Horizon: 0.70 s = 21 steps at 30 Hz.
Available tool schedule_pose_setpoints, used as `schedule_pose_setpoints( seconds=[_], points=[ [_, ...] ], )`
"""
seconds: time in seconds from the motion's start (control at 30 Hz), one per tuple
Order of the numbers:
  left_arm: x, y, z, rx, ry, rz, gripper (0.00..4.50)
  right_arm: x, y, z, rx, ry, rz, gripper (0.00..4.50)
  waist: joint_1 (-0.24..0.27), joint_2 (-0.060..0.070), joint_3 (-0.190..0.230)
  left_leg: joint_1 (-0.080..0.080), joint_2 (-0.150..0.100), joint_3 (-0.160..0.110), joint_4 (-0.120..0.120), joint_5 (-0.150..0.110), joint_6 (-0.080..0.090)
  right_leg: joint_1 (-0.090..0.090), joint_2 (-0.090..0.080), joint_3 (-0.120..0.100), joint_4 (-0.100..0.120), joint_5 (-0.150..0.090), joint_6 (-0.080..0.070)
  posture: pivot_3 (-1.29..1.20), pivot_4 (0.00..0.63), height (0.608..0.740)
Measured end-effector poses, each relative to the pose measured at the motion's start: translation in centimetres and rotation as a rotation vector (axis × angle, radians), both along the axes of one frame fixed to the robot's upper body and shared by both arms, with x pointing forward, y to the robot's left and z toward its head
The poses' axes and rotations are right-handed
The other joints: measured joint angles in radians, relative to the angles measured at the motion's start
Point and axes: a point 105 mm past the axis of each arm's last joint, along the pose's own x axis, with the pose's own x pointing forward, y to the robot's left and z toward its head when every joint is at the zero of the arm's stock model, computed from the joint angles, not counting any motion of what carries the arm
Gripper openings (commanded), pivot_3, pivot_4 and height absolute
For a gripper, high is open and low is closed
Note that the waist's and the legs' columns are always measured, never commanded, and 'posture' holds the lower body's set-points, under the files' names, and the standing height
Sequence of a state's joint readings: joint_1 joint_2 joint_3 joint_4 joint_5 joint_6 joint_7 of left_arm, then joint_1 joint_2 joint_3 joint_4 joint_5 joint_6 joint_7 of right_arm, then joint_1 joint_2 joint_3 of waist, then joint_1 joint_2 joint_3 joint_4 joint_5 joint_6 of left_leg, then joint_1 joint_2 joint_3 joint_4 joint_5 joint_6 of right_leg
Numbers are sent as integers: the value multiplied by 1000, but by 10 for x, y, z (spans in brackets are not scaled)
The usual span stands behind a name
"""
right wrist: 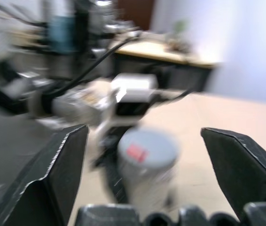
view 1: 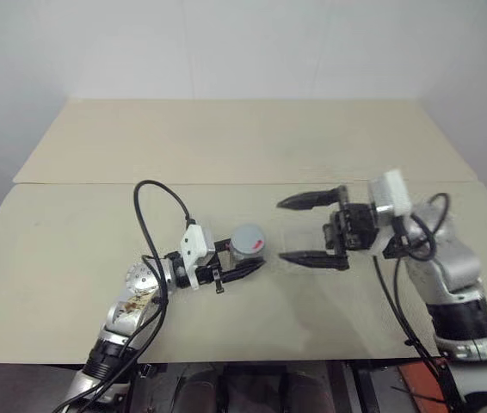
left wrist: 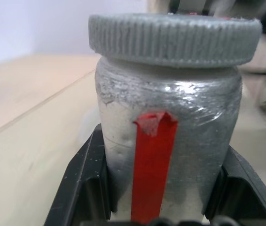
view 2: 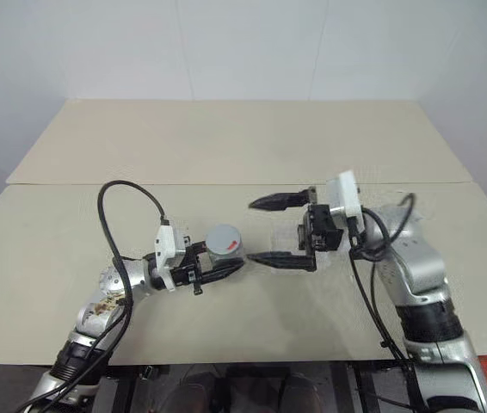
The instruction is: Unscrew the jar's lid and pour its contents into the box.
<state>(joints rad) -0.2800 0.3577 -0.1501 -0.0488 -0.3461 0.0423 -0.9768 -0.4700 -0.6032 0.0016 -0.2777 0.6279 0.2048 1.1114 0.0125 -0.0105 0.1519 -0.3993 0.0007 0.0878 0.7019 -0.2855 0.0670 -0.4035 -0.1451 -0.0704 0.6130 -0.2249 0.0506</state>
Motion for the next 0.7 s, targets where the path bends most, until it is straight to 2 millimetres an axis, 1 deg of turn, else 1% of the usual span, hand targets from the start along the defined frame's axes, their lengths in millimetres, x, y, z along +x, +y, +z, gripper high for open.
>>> schedule_pose_setpoints(
  seconds=[0.07,0.1,0.17,0.27,0.33,0.4,0.53,0.7],
  points=[
    [6,0,1,-7,-8,27,1958,1,10,0,64,0,-142,4470,0,0,0,0,0,0,0,1,-1,-1,0,0,0,0,0,0,150,740],
    [9,-2,3,-13,-16,31,1958,2,16,-3,76,17,-211,4470,-1,0,0,0,0,0,0,1,-1,-1,0,1,0,0,0,0,150,740],
    [12,-3,6,-10,-31,36,1958,0,23,-9,82,47,-293,4470,-1,0,0,0,-1,0,0,1,-1,-1,0,1,1,0,0,0,150,740],
    [16,-2,4,-12,-29,62,1958,-10,37,-18,82,72,-342,4470,-1,0,0,0,-1,0,0,1,-1,-1,0,1,0,0,0,0,150,740],
    [19,-2,4,-15,-30,65,1958,-11,44,-20,86,81,-376,4470,-2,0,0,0,-1,0,0,1,-1,-1,1,1,0,0,0,0,150,740],
    [19,-3,6,-18,-36,63,1958,-10,50,-22,98,99,-413,4470,-2,0,0,0,-1,0,0,1,-1,0,1,1,0,0,0,0,150,740],
    [20,-3,6,-19,-38,62,1958,-6,55,-29,61,89,-452,4470,-2,0,0,0,-2,0,0,1,-1,0,1,1,0,0,0,0,150,740],
    [19,-2,5,-15,-37,59,1958,9,54,-41,41,113,-523,4470,-4,0,0,0,-2,0,0,1,-1,0,1,1,0,0,0,0,150,740]
  ],
)
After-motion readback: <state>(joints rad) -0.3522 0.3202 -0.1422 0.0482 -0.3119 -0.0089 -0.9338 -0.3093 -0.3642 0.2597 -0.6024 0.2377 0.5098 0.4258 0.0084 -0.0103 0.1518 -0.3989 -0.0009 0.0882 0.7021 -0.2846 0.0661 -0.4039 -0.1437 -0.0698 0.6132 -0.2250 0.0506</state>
